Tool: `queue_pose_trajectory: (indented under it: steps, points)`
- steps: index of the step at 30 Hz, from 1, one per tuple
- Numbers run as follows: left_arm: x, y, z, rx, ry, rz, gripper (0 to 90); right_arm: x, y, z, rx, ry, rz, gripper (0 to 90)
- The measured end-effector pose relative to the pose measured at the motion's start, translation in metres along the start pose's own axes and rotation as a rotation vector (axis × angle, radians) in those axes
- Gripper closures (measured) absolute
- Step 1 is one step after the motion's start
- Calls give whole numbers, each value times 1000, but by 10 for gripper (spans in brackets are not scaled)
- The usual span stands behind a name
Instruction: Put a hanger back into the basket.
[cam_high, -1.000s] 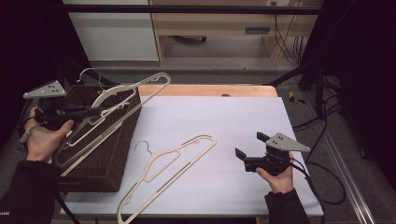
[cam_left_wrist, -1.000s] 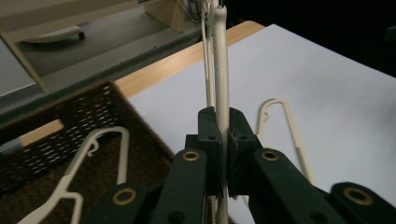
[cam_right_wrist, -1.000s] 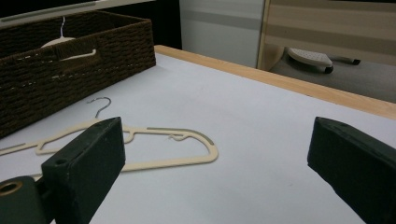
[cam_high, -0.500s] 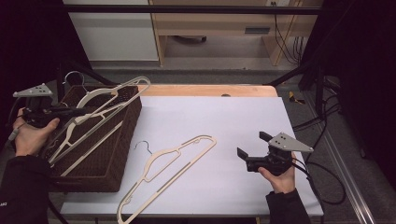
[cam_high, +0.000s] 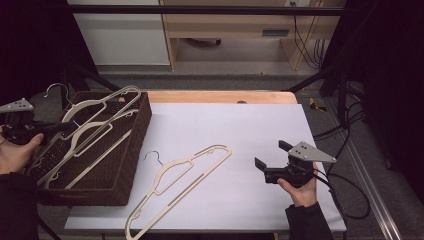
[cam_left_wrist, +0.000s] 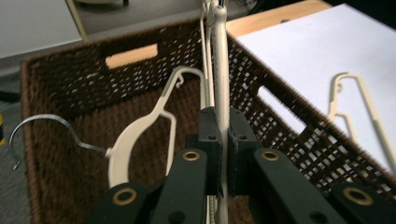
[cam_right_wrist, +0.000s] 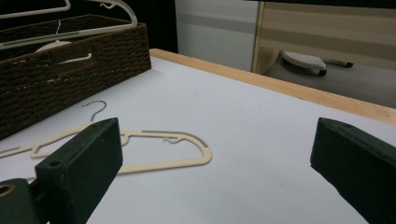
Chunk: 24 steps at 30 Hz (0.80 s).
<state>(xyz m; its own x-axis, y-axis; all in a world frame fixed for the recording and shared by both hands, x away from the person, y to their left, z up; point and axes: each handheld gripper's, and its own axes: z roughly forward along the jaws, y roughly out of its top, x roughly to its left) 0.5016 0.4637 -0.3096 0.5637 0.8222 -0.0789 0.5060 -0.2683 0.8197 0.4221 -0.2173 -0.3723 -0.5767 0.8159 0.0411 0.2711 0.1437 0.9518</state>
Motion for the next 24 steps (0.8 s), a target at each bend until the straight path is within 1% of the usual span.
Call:
queue_pose_trajectory:
  steps: [4,9,11,14,16,19,21,22,23,24]
  points:
    - [2,-5,6,34,-3,-4,863,0,0,0,4,2,-1,27]
    - [-3,-12,20,63,-14,-8,863,1,-1,2,9,5,-3,27]
    - [-5,-15,25,65,-24,-23,863,1,-1,2,13,9,0,28]
    - [-8,-21,32,83,-27,-39,862,1,-1,3,12,13,3,30]
    - [-11,-26,36,82,-25,-51,860,2,-1,3,13,14,0,30]
    - [-13,-33,40,87,-17,-71,856,2,-1,3,9,14,3,33]
    - [-14,-37,44,107,-3,-80,851,1,0,4,9,15,1,33]
    - [-14,-38,47,114,-1,-98,849,1,0,4,9,17,4,33]
    - [-14,-38,48,128,18,-94,845,2,-1,5,10,21,3,33]
    - [-14,-39,49,139,35,-97,843,2,0,6,11,19,4,33]
